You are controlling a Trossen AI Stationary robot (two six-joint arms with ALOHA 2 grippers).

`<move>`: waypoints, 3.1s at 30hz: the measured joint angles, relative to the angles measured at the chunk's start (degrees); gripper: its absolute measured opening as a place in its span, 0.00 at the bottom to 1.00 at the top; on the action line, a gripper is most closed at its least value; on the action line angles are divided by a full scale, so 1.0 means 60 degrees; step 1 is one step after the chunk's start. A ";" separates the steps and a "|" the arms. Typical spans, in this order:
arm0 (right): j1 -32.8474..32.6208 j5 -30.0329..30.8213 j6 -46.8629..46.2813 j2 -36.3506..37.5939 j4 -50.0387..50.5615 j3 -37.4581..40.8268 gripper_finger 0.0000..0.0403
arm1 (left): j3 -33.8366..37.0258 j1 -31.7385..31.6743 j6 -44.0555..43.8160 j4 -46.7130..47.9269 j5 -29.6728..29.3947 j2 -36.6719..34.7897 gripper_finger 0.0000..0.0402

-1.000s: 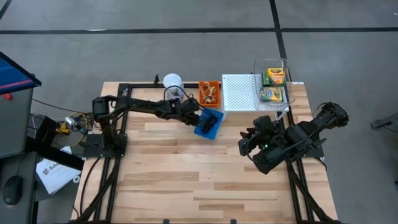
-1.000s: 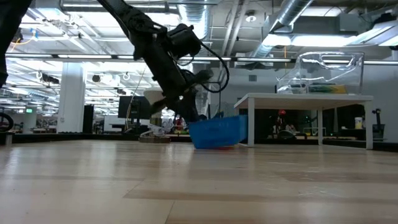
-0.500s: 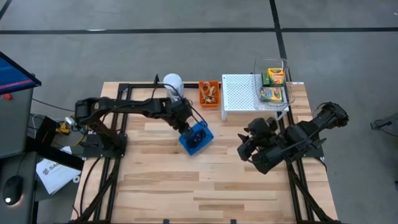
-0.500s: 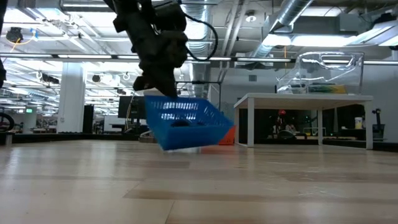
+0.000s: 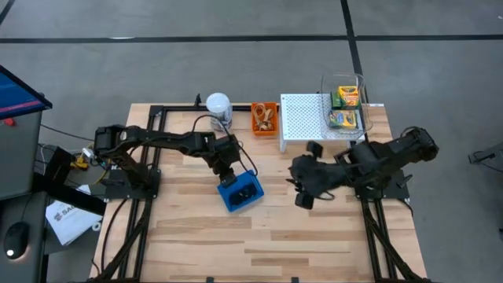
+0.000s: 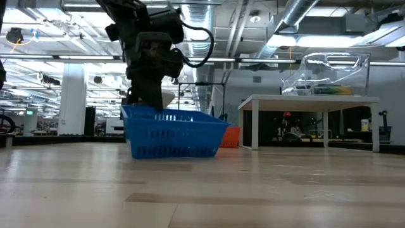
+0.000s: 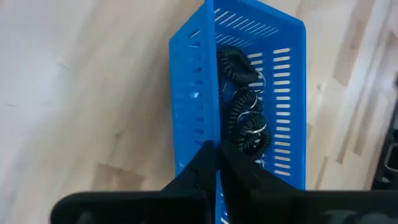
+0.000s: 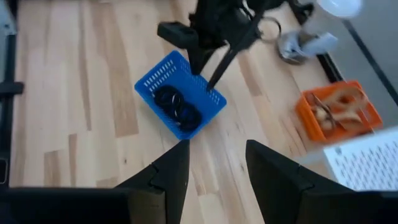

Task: Pick & Place Office Desk Supplies
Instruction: Put the blue basket on the shelf

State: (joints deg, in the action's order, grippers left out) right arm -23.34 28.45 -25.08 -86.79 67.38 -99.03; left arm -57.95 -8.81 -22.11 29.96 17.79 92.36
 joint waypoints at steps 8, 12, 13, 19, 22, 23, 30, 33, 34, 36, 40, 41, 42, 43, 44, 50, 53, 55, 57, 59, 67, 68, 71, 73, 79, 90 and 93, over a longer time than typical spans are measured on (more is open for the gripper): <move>0.0885 -0.3507 0.4721 -0.1137 -0.0654 0.0028 0.38 | 0.0143 0.0665 0.0382 -0.0312 0.0514 0.0004 0.00; 0.0980 -0.4033 0.7093 -0.2165 -0.0106 0.0022 0.36 | 0.0145 0.0793 0.0430 -0.0142 0.0687 0.0004 0.00; 0.0977 -0.4029 0.7603 -0.2445 -0.0057 0.0022 0.35 | 0.0145 0.0818 0.0454 -0.0097 0.0686 0.0007 0.00; 0.0790 -0.4012 1.0051 -0.3808 -0.0336 0.0033 0.29 | 0.0145 0.0786 0.0689 0.0048 0.0694 0.0007 0.00; 0.0652 -0.4042 1.0570 -0.4082 -0.0877 0.0037 0.27 | 0.0145 0.0782 0.0950 0.0183 0.0853 0.0007 0.00; 0.0626 -0.4120 1.0637 -0.4082 -0.0984 0.0044 0.27 | 0.0145 0.0782 0.1075 0.0195 0.0928 0.0007 0.00; 0.0817 -0.4457 1.1623 -0.4173 -0.2582 0.0014 0.27 | 0.0312 0.0774 0.1741 0.0408 0.1765 0.0007 0.00; 0.0919 -0.4607 1.1768 -0.4174 -0.2718 0.0021 0.27 | 0.0506 0.0774 0.1871 0.0423 0.2103 0.0084 0.00; 0.0937 -0.4735 1.1844 -0.4174 -0.2782 0.0019 0.27 | 0.0574 0.0774 0.1887 0.0448 0.2255 0.0083 0.00; 0.0975 -0.4816 1.2062 -0.4176 -0.3052 0.0019 0.27 | 0.0692 0.0774 0.1888 0.0146 0.2474 0.0133 0.00; 0.1049 -0.4999 1.2370 -0.4188 -0.3421 0.0019 0.27 | 0.0805 0.0774 0.1785 -0.0259 0.2789 0.0168 0.00; 0.1100 -0.5002 1.2352 -0.4258 -0.3468 0.0015 0.27 | 0.0805 0.0774 0.1689 -0.0380 0.2791 0.0164 0.00; 0.1153 -0.5005 1.2255 -0.4320 -0.3577 0.0011 0.27 | 0.0805 0.0766 0.1616 -0.0478 0.2790 0.0164 0.00; 0.1197 -0.4998 1.2038 -0.4368 -0.3540 0.0022 0.27 | 0.0805 0.0731 0.1541 -0.0591 0.2791 0.0164 0.00; 0.1256 -0.4998 1.1736 -0.4374 -0.3411 0.0040 0.27 | 0.0805 0.0707 0.1403 -0.0730 0.2782 0.0164 0.01; 0.1685 -0.5049 0.9854 -0.4345 -0.3352 0.0019 0.27 | 0.0805 0.0689 0.0929 -0.1598 0.2606 0.0160 0.10; 0.1859 -0.5384 0.9528 -0.4345 -0.3461 0.0019 0.27 | 0.0805 0.0694 0.0904 -0.1706 0.2508 0.0160 0.18; 0.1919 -0.5480 0.9514 -0.4345 -0.3452 0.0019 0.27 | 0.0805 0.0663 0.0907 -0.1790 0.2497 0.0160 0.24; 0.1913 -0.5490 0.9496 -0.4345 -0.3512 0.0019 0.27 | 0.0805 0.0644 0.0904 -0.1940 0.2494 0.0160 0.30; 0.1909 -0.5493 0.9496 -0.4345 -0.3572 0.0019 0.27 | 0.0805 0.0579 0.0912 -0.2079 0.2336 0.0158 0.35; 0.2089 -0.5497 0.9083 -0.4345 -0.3778 0.0019 0.27 | 0.0805 0.0067 0.1507 -0.1918 0.0973 -0.0412 0.49; 0.2148 -0.5514 0.8903 -0.4345 -0.3946 0.0019 0.27 | 0.0805 -0.0021 0.1639 -0.1716 0.0849 -0.0585 0.50; 0.2285 -0.5625 0.8380 -0.4341 -0.4307 0.0019 0.27 | 0.0805 -0.0340 0.1977 -0.0859 0.0537 -0.1141 0.49; 0.2368 -0.5974 0.8029 -0.4341 -0.4540 0.0019 0.27 | 0.0805 -0.0497 0.2255 -0.0178 0.0451 -0.1563 0.48; 0.2392 -0.6576 0.7615 -0.4619 -0.4768 0.0043 0.27 | 0.1222 -0.0591 0.2527 0.1454 0.0099 -0.2842 0.46; 0.1809 -0.7275 0.6635 -0.5006 -0.5752 0.0005 0.27 | 0.2677 0.0788 0.0269 0.1304 -0.0483 -0.5250 0.47; 0.1532 -0.7257 0.5964 -0.5156 -0.5942 0.0026 0.27 | 0.2866 0.1364 -0.0332 0.1052 -0.0898 -0.5637 0.47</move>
State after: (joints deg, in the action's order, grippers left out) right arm -14.14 -15.10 10.71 -117.72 31.73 -98.87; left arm -40.76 -0.63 -24.10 36.27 12.40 58.53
